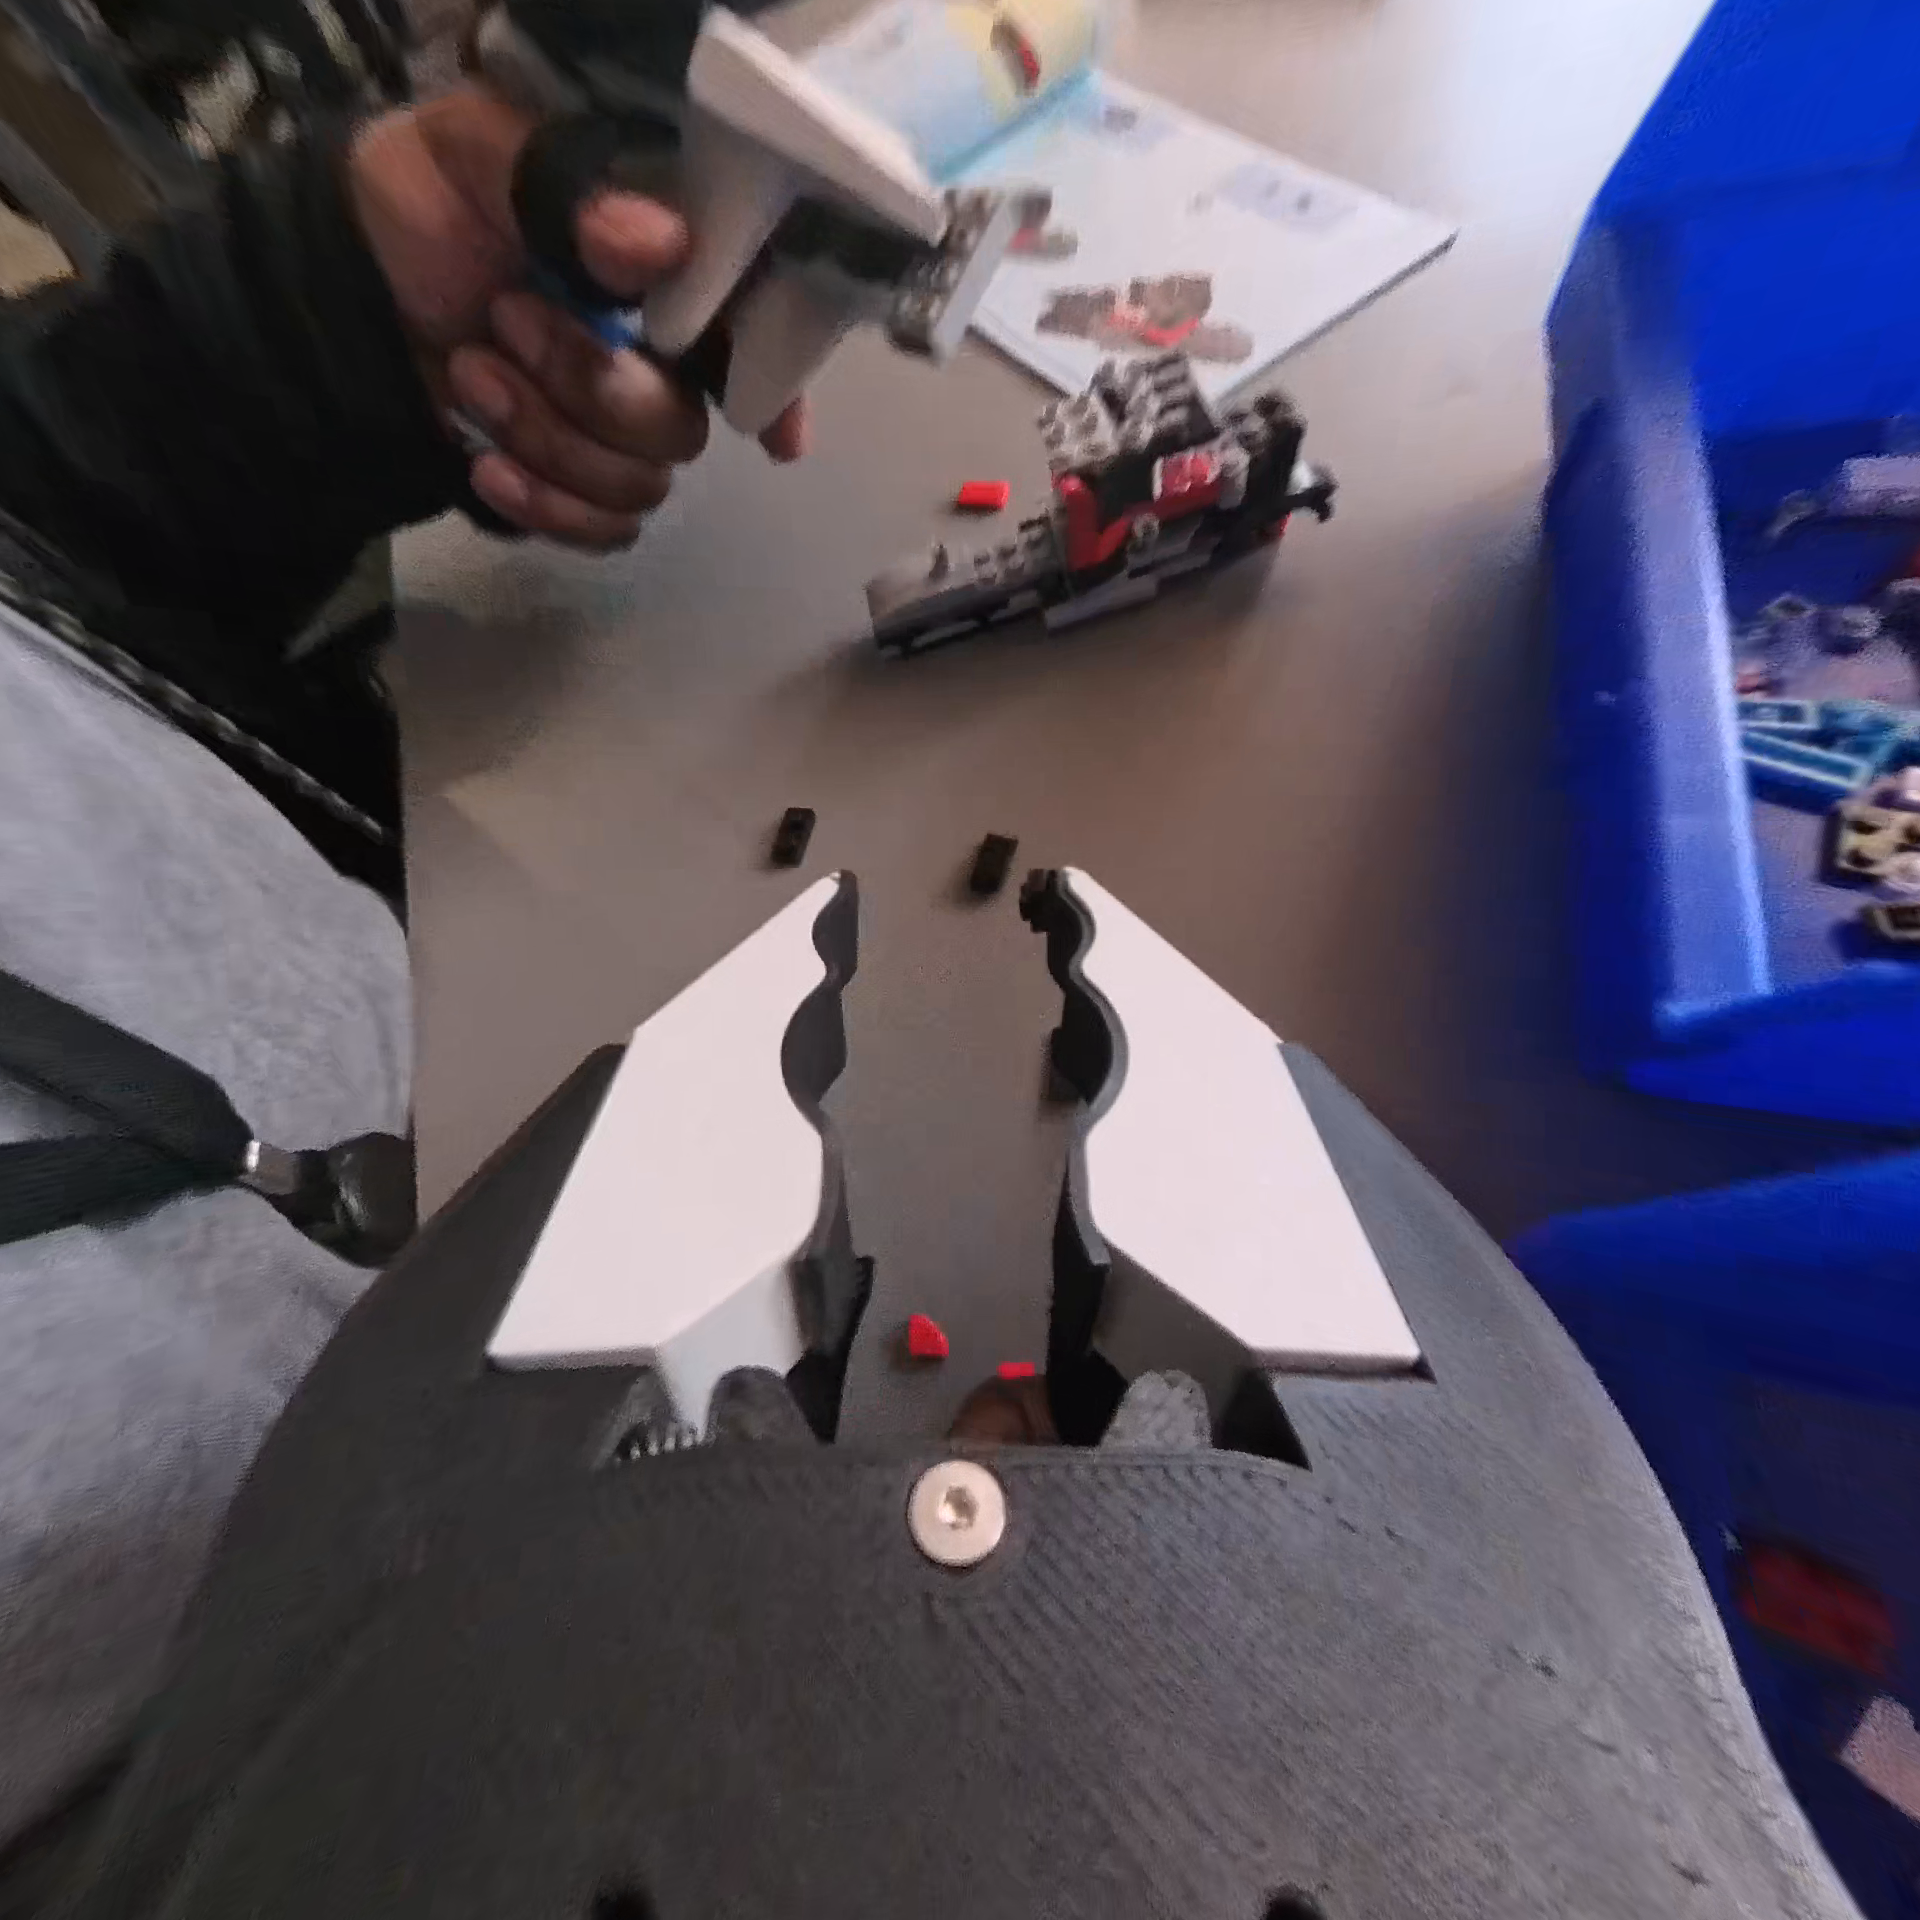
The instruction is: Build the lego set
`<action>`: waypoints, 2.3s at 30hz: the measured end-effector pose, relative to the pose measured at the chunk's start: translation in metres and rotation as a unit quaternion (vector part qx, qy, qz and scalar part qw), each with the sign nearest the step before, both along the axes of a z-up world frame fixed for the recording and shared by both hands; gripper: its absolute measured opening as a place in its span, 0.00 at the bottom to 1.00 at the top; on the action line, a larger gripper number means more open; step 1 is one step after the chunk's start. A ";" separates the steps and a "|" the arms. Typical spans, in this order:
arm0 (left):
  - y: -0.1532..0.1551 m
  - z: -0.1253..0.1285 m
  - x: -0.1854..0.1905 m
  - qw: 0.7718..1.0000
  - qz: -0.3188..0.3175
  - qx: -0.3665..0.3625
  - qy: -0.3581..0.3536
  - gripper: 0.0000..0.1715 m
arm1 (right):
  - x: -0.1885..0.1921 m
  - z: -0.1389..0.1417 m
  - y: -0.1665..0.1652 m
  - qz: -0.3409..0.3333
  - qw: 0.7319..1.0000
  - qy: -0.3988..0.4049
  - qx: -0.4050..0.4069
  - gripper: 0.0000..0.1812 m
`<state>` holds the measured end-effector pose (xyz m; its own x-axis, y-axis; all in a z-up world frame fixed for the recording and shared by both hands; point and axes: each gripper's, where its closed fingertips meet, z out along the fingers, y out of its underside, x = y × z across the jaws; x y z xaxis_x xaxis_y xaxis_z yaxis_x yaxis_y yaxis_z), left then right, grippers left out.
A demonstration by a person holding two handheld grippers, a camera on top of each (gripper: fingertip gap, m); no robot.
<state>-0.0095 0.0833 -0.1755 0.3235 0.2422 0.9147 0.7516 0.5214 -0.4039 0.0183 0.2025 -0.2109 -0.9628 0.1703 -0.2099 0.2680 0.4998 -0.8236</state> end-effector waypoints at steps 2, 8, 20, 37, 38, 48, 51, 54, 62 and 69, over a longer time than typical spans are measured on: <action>0.022 0.008 0.012 1.000 -0.025 0.012 -0.007 0.06 | -0.002 0.012 0.003 -0.018 0.999 0.008 -0.047 0.21; 0.074 0.011 0.029 0.995 -0.089 0.036 -0.033 0.06 | 0.004 0.019 -0.012 -0.038 0.992 -0.022 -0.117 0.20; 0.090 0.006 0.030 0.995 -0.081 0.043 -0.038 0.06 | 0.005 0.022 -0.003 -0.015 0.989 -0.074 -0.125 0.19; 0.136 -0.003 0.039 0.980 -0.182 0.028 -0.081 0.06 | 0.009 0.027 0.022 0.018 0.989 0.069 -0.132 0.31; 0.141 -0.002 0.040 0.975 -0.202 0.029 -0.085 0.06 | 0.010 0.030 0.022 0.033 0.987 0.071 -0.140 0.31; 0.166 0.009 0.055 0.952 -0.287 0.046 -0.095 0.06 | 0.024 0.039 0.026 0.071 0.976 0.111 -0.171 0.21; 0.160 0.014 0.052 0.958 -0.270 0.046 -0.078 0.09 | 0.021 0.040 0.031 0.040 0.979 0.090 -0.181 0.20; 0.125 0.005 0.041 0.977 -0.202 -0.061 -0.018 0.13 | 0.012 0.033 0.042 -0.022 0.983 0.083 -0.162 0.20; 0.059 -0.052 0.070 0.908 -0.123 -0.397 0.051 0.18 | 0.005 0.023 0.060 -0.083 0.984 0.101 -0.122 0.20; 0.068 -0.076 0.080 0.866 -0.082 -0.489 0.073 0.19 | 0.000 0.024 0.062 -0.090 0.985 0.075 -0.130 0.20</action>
